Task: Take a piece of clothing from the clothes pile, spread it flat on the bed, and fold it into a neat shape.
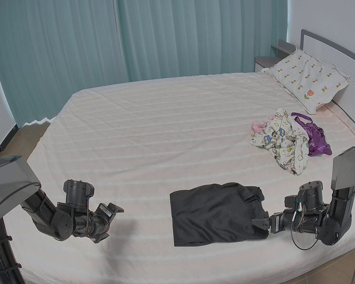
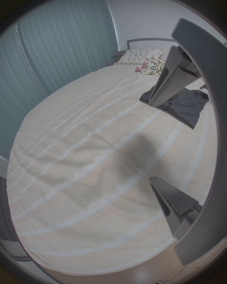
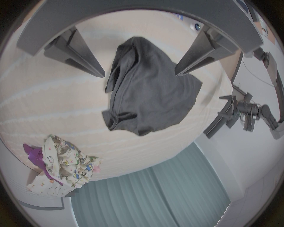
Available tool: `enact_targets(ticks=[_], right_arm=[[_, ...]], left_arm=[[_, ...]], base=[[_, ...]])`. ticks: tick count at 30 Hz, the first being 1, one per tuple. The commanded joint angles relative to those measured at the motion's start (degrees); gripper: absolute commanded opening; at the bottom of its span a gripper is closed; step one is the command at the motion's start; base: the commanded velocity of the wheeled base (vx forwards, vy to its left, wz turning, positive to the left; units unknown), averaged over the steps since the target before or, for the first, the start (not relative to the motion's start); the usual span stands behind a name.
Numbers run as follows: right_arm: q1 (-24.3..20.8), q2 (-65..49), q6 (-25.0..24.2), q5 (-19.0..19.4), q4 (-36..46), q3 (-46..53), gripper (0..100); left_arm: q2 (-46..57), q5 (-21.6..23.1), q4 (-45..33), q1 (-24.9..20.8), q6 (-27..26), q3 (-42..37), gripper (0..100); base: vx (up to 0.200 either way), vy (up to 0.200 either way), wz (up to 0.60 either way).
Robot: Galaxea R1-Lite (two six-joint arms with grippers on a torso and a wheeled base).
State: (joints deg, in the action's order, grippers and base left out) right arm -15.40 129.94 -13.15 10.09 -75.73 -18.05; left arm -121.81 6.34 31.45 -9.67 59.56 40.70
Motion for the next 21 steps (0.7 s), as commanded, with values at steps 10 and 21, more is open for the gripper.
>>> enact_targets(ticks=[10, 21], right_arm=[[-2.2, 1.5, -12.0, -0.5, 5.9, -16.2, 100], [-8.4, 9.0, -20.3, -2.4, 19.4, -31.9, 100]], left_arm=[[-0.2, -0.1, 0.0, 0.0, 0.0, 0.1, 100], [-0.4, -0.1, 0.0, 0.0, 0.0, 0.2, 100]], base=[[0.000, 0.000, 0.00], [0.000, 0.000, 0.00]])
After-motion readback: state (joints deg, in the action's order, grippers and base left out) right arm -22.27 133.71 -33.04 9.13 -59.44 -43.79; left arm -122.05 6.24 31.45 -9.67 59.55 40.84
